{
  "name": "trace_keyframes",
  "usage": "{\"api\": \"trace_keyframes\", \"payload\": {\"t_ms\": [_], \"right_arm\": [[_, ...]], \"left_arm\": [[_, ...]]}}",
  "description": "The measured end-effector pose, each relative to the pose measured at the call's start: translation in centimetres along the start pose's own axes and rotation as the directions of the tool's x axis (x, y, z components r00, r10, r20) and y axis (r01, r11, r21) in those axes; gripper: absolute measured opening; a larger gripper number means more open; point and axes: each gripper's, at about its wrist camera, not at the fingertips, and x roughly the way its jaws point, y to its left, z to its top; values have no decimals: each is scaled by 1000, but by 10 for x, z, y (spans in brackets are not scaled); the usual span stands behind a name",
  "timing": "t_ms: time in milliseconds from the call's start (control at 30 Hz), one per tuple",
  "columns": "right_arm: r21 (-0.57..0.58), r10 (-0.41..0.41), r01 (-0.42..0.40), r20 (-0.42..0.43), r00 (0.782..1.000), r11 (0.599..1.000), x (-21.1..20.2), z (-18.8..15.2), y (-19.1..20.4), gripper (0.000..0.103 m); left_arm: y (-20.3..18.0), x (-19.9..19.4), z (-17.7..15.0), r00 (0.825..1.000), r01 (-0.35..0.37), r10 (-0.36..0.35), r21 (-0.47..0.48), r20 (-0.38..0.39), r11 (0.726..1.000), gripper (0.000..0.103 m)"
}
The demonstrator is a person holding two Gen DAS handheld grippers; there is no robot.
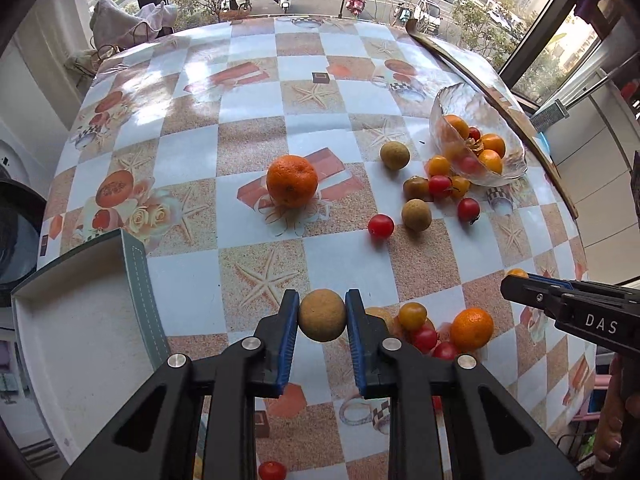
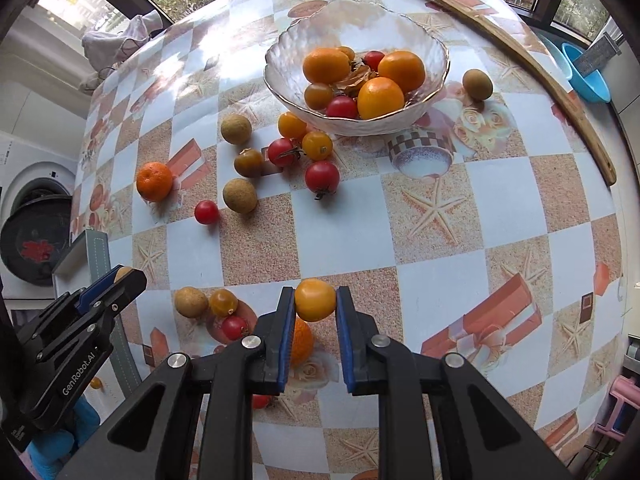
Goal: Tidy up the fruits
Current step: 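Grasp a tan round fruit with the left tool while the right tool grasps a yellow cherry tomato, then carry both held fruits over the white tray with both tools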
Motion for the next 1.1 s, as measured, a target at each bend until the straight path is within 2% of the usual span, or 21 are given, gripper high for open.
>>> {"api": "trace_keyframes", "payload": {"t_ms": [267, 567, 833, 1100], "right_arm": [[-43, 23, -23, 4, 1000, 999, -14, -11, 25, 22], [-124, 36, -38, -13, 999, 992, -17, -33, 69, 22], [-218, 56, -62, -34, 998, 974, -7, -40, 128, 22], [-331, 87, -107, -77, 993, 938, 13, -47, 201, 22]], "left_arm": [[25, -34, -27, 999, -24, 26, -51, 41, 998, 25], [76, -57, -63, 995, -78, 85, -138, 43, 987, 25], [128, -69, -88, 990, -124, 137, -230, 41, 965, 25], [176, -70, -102, 981, -175, 191, -301, 26, 937, 25]]}}
